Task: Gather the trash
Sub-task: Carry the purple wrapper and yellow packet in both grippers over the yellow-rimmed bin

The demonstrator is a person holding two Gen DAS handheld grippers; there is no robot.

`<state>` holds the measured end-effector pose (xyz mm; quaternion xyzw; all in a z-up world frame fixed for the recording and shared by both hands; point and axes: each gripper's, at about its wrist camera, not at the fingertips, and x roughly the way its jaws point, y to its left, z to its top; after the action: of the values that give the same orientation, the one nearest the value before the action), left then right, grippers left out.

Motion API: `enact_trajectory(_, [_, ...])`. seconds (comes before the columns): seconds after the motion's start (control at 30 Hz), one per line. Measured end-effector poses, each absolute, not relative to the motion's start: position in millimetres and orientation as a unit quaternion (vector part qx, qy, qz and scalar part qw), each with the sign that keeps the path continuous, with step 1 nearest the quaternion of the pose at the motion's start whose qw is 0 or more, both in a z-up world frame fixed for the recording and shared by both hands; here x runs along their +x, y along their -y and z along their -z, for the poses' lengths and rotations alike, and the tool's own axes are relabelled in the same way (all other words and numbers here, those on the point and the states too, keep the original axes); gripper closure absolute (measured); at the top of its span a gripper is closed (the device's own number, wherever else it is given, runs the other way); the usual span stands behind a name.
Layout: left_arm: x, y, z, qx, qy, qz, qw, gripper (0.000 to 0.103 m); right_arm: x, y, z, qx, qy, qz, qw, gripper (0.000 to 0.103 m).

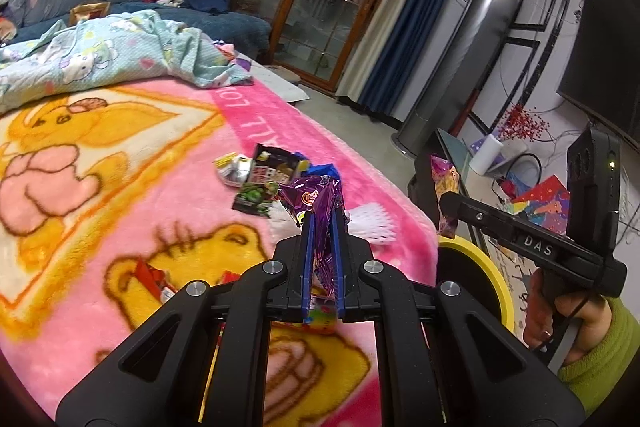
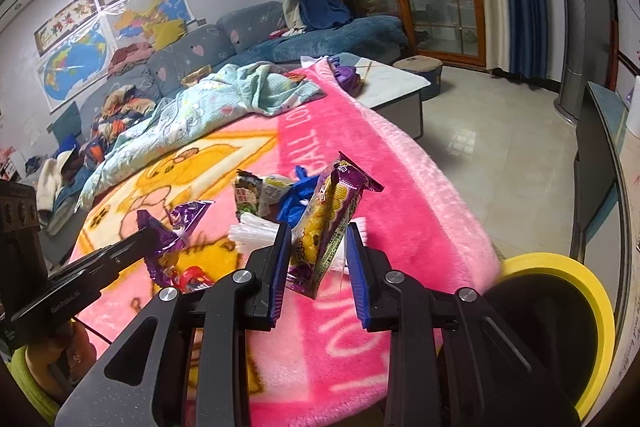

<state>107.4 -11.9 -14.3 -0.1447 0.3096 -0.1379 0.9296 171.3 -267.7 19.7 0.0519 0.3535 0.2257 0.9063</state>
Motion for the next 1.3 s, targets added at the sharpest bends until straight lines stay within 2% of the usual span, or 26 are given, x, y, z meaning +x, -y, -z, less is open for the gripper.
enact_trajectory(1.3, [90.3,143.9,18.4,-0.039,-0.314,0.287,0.904,0.099,162.3,401.2,-3.6,0.134,-0.359,-0.092,0.919,0.077])
